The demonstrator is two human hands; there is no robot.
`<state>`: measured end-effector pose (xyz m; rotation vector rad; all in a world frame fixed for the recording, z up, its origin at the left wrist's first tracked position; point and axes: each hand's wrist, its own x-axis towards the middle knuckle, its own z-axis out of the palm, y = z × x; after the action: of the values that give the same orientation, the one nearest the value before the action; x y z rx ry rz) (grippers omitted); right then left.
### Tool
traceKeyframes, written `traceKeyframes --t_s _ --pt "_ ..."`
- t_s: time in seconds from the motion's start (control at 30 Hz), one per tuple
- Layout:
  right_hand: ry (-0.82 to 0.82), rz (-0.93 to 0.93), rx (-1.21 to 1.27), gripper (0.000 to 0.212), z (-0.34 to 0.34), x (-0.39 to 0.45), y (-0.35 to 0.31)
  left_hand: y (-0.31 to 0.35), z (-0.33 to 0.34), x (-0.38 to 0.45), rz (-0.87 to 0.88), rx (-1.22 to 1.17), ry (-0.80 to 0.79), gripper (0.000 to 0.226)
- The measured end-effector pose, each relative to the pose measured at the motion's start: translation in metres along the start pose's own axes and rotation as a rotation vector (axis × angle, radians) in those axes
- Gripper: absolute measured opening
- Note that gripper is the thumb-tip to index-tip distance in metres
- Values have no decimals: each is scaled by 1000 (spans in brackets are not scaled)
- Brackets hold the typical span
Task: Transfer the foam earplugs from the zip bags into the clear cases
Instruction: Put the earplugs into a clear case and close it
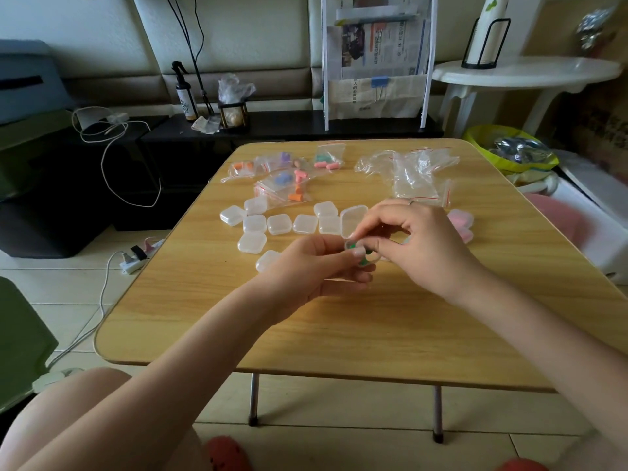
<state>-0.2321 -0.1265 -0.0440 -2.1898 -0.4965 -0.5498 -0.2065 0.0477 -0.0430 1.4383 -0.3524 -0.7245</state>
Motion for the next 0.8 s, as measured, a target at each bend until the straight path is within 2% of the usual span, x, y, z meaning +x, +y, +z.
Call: traceKeyframes --t_s 0.1,0.2,0.37,0.57,0.73,0.8 --pt "42 157 207 16 -1 3 0 -4 2 2 7 -32 58 16" --pt "84 205 305 12 -8 6 1 -2 1 3 7 -54 88 16" --pt "32 223 211 6 -4 3 1 -2 2 4 51 44 99 20" --pt "63 143 35 8 0 3 3 -1 4 3 63 32 99 22" --pt "144 212 212 15 -4 6 6 1 4 3 35 -11 96 20" --pt "103 250 287 19 -6 6 3 1 4 3 24 -37 86 19"
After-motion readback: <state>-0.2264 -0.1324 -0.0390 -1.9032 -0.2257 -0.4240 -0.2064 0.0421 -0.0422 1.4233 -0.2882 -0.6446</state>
